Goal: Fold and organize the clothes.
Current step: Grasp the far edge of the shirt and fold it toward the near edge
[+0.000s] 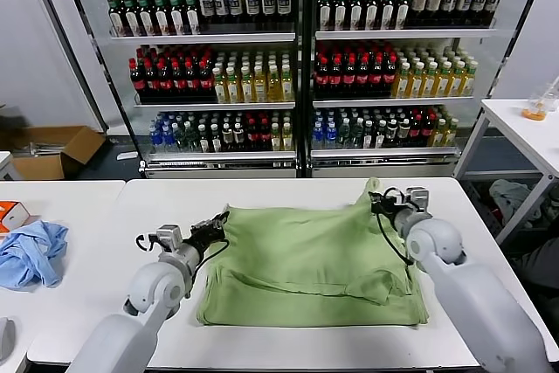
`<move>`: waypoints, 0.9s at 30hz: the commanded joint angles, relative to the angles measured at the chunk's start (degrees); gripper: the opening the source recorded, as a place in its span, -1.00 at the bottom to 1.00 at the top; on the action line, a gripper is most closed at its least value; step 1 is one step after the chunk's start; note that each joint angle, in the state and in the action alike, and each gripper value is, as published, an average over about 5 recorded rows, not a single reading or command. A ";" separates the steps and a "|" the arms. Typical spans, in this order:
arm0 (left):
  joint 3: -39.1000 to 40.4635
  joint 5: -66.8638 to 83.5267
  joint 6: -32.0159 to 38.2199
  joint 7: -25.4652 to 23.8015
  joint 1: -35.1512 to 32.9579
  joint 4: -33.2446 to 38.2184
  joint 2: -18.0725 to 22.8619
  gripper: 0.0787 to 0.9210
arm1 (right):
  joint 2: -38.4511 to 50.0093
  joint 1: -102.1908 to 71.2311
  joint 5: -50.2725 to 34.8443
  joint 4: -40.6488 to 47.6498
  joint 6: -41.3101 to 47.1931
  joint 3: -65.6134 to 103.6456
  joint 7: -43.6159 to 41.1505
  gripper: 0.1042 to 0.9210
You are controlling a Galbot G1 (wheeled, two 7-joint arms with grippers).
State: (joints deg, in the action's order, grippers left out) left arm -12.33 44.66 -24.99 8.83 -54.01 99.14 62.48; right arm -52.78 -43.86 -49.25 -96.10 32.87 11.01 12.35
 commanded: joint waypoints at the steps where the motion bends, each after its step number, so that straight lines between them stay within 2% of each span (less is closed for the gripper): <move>1: -3.60 0.74 -0.19 -0.25 -9.74 10.49 -1.43 -0.98 | 5.23 -17.24 -1.92 -18.12 0.22 11.80 0.45 -1.00; 13: -5.76 -1.45 -3.24 -0.60 -17.71 14.71 -4.10 -0.98 | 4.20 -38.14 0.49 -27.50 0.25 23.19 1.09 -1.00; 19: -5.50 -4.42 -5.56 -1.50 -19.37 14.27 -4.56 -0.98 | 2.04 -43.99 3.50 -28.11 0.27 24.09 1.38 -1.00; 27: -4.79 -8.89 -7.09 -1.07 -19.25 13.02 -3.11 -0.95 | 0.74 -45.22 7.68 -26.10 0.41 22.05 1.57 -0.96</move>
State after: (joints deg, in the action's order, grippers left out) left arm -16.96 40.62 -30.10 7.68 -70.49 111.41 58.90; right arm -51.21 -82.11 -45.09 -120.43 33.28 31.37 13.98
